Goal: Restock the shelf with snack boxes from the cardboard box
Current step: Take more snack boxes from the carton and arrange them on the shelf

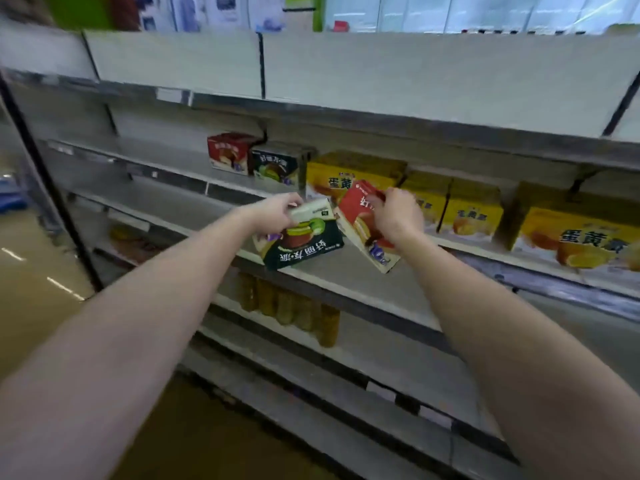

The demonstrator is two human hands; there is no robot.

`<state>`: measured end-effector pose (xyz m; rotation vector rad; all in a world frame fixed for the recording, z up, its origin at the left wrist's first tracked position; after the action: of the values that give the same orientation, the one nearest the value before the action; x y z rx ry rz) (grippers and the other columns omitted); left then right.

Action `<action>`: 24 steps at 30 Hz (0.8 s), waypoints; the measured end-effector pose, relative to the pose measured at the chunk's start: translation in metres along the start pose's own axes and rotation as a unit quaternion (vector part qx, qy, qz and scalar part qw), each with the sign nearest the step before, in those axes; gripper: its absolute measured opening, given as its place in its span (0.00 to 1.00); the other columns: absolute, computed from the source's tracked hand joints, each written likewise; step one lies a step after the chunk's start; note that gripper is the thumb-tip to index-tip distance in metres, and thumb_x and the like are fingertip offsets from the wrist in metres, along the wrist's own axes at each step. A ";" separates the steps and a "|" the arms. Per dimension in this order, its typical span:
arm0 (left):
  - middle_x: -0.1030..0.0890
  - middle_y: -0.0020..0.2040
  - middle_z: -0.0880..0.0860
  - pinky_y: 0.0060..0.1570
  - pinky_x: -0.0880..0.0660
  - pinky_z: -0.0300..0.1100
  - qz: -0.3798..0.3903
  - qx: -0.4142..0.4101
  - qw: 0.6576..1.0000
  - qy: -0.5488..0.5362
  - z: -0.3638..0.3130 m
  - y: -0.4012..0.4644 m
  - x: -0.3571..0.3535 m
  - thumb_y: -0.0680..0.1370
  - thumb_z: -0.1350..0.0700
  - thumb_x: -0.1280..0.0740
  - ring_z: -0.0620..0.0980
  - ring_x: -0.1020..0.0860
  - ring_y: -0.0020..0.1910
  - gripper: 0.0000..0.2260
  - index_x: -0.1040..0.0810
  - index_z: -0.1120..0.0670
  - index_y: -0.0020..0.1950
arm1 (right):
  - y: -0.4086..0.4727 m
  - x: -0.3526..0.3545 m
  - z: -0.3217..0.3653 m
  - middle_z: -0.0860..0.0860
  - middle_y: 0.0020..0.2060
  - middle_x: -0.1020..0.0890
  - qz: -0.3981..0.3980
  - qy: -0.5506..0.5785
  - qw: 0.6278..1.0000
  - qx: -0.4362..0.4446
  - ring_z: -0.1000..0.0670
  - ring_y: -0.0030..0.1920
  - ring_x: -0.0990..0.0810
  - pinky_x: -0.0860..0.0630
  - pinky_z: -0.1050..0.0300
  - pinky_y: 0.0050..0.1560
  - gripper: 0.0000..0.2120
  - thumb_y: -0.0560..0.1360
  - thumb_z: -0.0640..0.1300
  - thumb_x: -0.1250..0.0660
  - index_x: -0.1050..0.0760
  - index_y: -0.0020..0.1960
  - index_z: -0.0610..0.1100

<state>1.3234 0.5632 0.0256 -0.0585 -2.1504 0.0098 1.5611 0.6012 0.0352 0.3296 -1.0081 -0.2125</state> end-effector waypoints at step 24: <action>0.15 0.46 0.58 0.39 0.19 0.54 -0.073 0.091 0.801 -0.586 0.285 0.134 0.202 0.75 0.47 0.28 0.56 0.16 0.43 0.15 0.20 0.57 0.56 | 0.111 -0.195 0.285 0.46 0.56 0.19 -0.053 0.061 0.995 -0.050 0.41 0.55 0.19 0.22 0.45 0.55 0.17 0.79 0.58 0.36 0.26 0.61 0.47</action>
<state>0.9795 0.7107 0.0345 0.3123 -3.3863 0.2140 1.2189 0.7188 0.0609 0.3011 -0.8563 -0.3351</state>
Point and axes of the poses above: each hand's wrist, its own y-axis towards the middle knuckle, its own x-axis out of the back of the hand, z = x × y, the point moved 4 cm from there along y, towards the middle knuckle
